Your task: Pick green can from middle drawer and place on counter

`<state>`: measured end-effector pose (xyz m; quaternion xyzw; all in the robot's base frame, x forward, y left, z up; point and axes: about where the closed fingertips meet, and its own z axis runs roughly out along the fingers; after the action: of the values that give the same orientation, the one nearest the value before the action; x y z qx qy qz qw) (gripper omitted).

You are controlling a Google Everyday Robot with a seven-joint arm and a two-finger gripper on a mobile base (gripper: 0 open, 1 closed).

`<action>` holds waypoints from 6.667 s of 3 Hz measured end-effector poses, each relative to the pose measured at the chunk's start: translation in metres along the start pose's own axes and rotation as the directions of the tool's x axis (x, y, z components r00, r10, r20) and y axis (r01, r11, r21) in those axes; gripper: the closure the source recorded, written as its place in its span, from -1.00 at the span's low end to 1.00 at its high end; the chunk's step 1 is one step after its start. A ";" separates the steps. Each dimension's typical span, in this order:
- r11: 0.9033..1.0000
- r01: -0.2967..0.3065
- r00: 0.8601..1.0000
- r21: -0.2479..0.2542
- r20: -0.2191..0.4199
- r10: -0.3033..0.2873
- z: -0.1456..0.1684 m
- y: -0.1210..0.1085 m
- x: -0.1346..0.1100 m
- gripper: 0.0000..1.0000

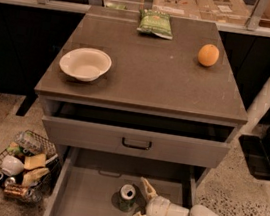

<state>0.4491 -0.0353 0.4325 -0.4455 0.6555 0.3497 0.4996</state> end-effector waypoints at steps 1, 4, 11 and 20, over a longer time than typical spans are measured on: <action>1.000 -0.023 1.000 0.002 0.012 0.023 0.014 0.001 0.004 -1.00; 0.999 -0.037 0.999 -0.002 0.027 0.037 0.027 0.002 0.005 -0.12; 0.999 -0.044 0.998 -0.021 0.036 0.045 -0.040 0.067 -0.120 1.00; 0.938 -0.012 0.992 0.346 0.125 -0.033 -0.147 -0.010 -0.395 1.00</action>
Offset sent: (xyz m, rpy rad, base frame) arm 0.0147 0.0295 -0.0118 0.0402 -0.0010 -0.0077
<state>0.4492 -0.0789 0.8522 -0.3304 0.6707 0.2543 0.6134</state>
